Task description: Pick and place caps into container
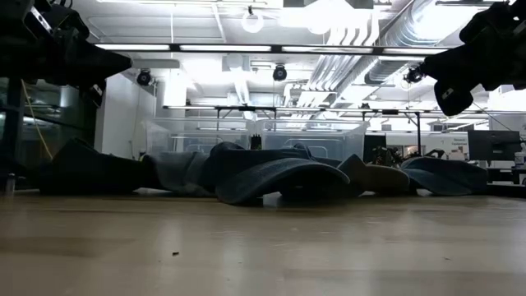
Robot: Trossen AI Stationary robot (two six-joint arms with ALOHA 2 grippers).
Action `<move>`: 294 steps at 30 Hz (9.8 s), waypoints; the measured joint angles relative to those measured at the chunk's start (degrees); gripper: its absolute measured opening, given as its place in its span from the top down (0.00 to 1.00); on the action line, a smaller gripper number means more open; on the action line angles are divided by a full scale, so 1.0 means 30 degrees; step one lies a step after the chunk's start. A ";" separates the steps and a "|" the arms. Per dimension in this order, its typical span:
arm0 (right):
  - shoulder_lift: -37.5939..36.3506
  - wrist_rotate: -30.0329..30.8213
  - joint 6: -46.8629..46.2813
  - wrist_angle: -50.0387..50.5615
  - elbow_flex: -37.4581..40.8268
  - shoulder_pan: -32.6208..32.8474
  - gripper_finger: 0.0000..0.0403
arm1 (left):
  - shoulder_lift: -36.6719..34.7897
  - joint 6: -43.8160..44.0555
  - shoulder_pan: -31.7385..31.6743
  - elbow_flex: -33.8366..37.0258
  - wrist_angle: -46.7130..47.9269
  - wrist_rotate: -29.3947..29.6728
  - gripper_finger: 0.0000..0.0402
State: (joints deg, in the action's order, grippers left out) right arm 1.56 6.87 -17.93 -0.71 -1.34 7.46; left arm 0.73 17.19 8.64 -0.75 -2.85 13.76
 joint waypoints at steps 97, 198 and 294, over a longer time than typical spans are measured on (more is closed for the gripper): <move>0.7053 0.0432 0.5983 0.6622 -0.8840 0.0007 0.76 | -0.0006 0.0379 0.0006 0.0000 -0.0029 0.1260 1.00; 3.2173 -1.1698 -0.0583 0.7998 -2.0393 -1.1599 0.21 | -0.0003 0.0379 0.0004 0.0000 -0.0022 0.1246 1.00; 3.0542 -1.2854 -0.5541 0.2856 -1.8367 -0.7241 0.99 | 0.0000 0.0375 0.0007 0.0000 -0.0025 0.1231 1.00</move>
State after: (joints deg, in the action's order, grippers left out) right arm 93.19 -31.69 -34.56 7.86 -56.45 -14.26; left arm 0.73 18.31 8.67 -0.75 -2.93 17.45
